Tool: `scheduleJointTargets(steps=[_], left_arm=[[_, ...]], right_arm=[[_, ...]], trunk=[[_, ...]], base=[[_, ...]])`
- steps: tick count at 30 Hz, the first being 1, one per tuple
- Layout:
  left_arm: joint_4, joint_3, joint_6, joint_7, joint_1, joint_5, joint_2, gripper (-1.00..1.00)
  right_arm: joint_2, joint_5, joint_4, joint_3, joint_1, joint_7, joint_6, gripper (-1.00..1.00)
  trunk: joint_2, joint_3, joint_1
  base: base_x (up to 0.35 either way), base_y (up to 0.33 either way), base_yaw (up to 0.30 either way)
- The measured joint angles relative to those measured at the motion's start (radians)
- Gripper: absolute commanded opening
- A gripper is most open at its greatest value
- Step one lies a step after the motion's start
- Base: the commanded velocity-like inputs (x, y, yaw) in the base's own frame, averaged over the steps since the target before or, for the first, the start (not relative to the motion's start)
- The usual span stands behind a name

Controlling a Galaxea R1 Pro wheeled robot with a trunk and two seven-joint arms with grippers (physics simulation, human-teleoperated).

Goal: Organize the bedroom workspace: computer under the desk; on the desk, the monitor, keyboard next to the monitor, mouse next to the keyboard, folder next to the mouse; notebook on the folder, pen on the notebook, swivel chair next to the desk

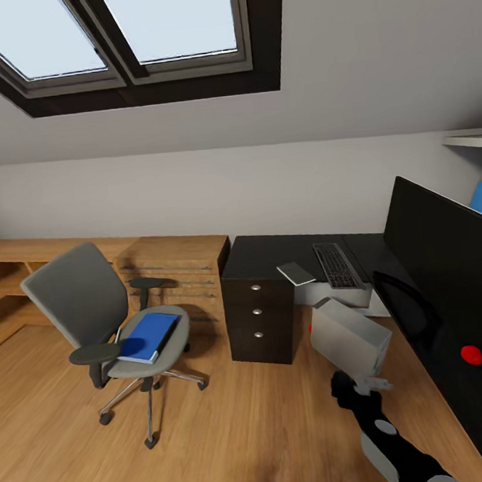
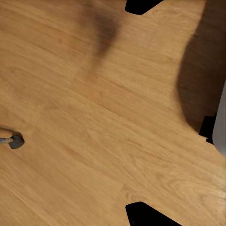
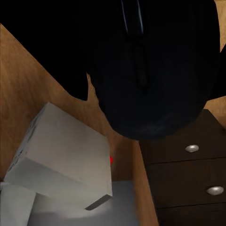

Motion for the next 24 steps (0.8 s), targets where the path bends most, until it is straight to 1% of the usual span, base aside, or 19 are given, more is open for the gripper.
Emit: scheduleJointTargets(steps=[1, 2, 3, 5, 6, 8, 10, 12, 14, 24], left_arm=[[0.0, 0.0, 0.0, 0.0, 0.0, 0.0, 0.0, 1.0], [0.0, 0.0, 0.0, 0.0, 0.0, 0.0, 0.0, 1.0], [0.0, 0.0, -0.001, 0.0, 0.0, 0.0, -0.001, 1.0], [0.0, 0.0, 0.0, 0.0, 0.0, 0.0, -0.001, 1.0], [0.0, 0.0, 0.0, 0.001, 0.0, 0.0, -0.001, 1.0], [0.0, 0.0, 0.0, 0.001, 0.0, 0.0, -0.001, 1.0], [0.0, 0.0, 0.001, 0.001, 0.0, 0.0, -0.001, 1.0], [0.0, 0.0, 0.001, 0.0, 0.0, 0.0, -0.001, 1.0], [0.0, 0.0, 0.001, 0.0, 0.0, 0.0, -0.001, 1.0], [0.0, 0.0, 0.001, 0.001, 0.0, -0.001, -0.001, 1.0]], right_arm=[[0.007, 0.002, -0.036, 0.0, -0.001, -0.012, 0.041, -1.0], [0.011, 0.002, -0.057, 0.0, -0.001, -0.019, 0.064, -1.0], [0.019, 0.004, -0.092, 0.0, -0.001, -0.035, 0.113, -1.0], [0.026, 0.003, -0.125, 0.0, -0.002, -0.051, 0.163, -1.0], [0.031, 0.002, -0.156, -0.001, -0.002, -0.062, 0.203, -1.0], [0.034, -0.002, -0.209, -0.001, -0.002, -0.073, 0.246, -1.0], [0.035, -0.003, -0.271, 0.0, -0.002, -0.078, 0.271, -1.0], [0.037, -0.006, -0.309, 0.001, 0.0, -0.081, 0.285, -1.0], [0.038, -0.01, -0.327, 0.0, 0.0, -0.081, 0.291, -1.0], [0.039, -0.012, -0.325, 0.0, 0.001, -0.087, 0.295, -1.0]], trunk=[[0.0, 0.0, 0.0], [0.0, 0.0, 0.0], [0.0, 0.0, 0.0], [0.0, 0.0, 0.0], [0.0, 0.0, 0.0], [0.0, 0.0, 0.0], [0.0, 0.0, 0.0], [0.0, 0.0, 0.0], [0.0, 0.0, 0.0], [0.0, -0.006, 0.0]], base=[[0.0, 0.0, 0.0], [0.0, 0.0, 0.0], [0.0, 0.0, 0.0], [0.0, 0.0, 0.0], [0.0, 0.0, 0.0], [0.0, 0.0, 0.0], [0.0, 0.0, 0.0], [0.0, 0.0, 0.0], [0.0, 0.0, 0.004], [0.0, 0.0, 0.146]])
